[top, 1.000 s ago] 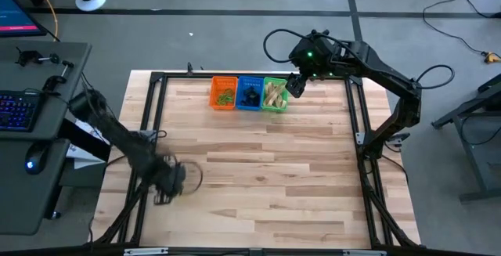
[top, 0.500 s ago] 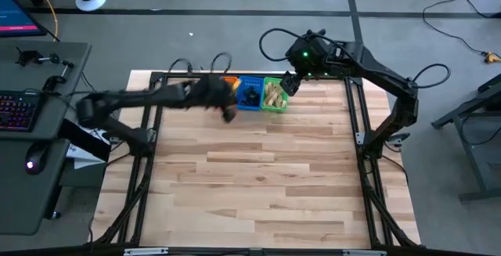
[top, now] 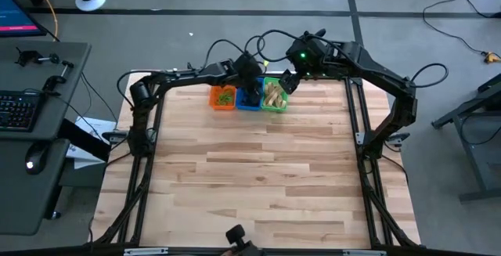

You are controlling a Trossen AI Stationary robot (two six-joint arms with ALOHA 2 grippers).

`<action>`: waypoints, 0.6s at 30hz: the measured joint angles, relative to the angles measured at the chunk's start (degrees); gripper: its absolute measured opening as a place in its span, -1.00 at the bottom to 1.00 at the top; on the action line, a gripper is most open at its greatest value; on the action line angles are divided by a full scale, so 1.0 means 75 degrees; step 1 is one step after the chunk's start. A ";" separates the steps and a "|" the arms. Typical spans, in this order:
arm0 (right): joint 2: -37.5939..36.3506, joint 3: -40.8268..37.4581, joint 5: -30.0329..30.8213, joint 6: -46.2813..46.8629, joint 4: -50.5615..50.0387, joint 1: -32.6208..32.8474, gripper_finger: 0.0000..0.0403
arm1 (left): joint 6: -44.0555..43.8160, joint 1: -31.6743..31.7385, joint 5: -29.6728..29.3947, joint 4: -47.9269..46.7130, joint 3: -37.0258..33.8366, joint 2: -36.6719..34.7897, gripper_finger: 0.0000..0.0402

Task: Sort rubber bands into baskets
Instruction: Put the black rubber band into the blue bin, then return to Home Position

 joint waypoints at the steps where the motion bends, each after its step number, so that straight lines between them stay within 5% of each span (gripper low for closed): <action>1: 0.0000 0.0000 0.0002 0.0008 -0.0032 0.0000 0.34 | 0.0033 -0.0001 0.0004 -0.0187 0.0084 0.0030 -0.80; 10: 0.0000 -0.0003 -0.0020 -0.0074 -0.0410 0.0000 0.34 | -0.0434 0.0012 0.0489 -0.1138 0.0154 -0.0011 -0.25; 18: 0.0003 -0.0006 -0.0071 -0.0687 -0.1244 0.0000 0.34 | -0.0780 -0.0142 0.1529 -0.1302 -0.0227 -0.0654 -0.14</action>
